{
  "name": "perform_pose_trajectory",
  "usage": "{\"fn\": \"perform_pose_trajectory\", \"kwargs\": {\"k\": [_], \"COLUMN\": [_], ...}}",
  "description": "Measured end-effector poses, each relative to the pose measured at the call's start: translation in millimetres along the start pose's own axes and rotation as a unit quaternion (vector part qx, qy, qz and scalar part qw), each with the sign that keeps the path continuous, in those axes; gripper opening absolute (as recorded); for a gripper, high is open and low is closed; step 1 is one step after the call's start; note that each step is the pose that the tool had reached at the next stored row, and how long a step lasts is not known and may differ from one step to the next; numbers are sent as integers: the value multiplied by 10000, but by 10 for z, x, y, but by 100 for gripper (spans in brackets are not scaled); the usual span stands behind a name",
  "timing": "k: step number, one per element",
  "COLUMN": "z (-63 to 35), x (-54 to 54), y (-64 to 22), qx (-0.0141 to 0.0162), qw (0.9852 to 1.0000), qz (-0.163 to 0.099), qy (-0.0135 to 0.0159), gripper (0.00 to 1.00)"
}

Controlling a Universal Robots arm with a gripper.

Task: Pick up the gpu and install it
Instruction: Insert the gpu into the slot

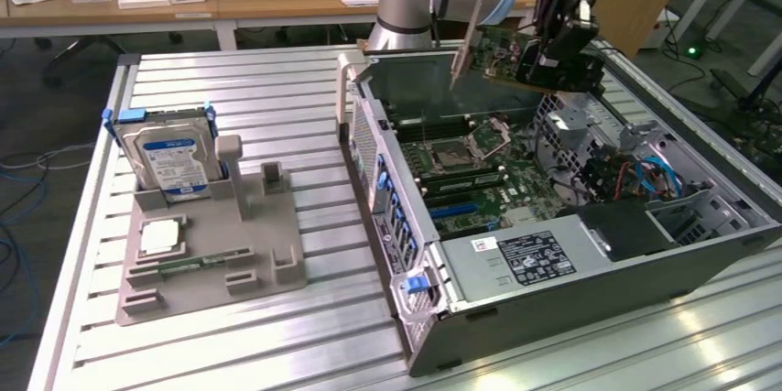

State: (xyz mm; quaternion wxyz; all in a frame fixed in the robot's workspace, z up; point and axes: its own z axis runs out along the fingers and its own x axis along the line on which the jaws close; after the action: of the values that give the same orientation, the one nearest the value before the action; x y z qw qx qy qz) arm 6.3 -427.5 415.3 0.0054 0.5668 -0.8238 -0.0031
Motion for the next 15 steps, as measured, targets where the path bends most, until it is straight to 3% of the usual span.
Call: {"fn": "perform_pose_trajectory", "kwargs": {"k": [6, 15], "z": [0, 0], "x": [0, 0], "y": [0, 0], "qx": [2, 4], "qw": [9995, 9972], "qz": [-318, -744], "qy": [3, 9], "gripper": [28, 28]}}
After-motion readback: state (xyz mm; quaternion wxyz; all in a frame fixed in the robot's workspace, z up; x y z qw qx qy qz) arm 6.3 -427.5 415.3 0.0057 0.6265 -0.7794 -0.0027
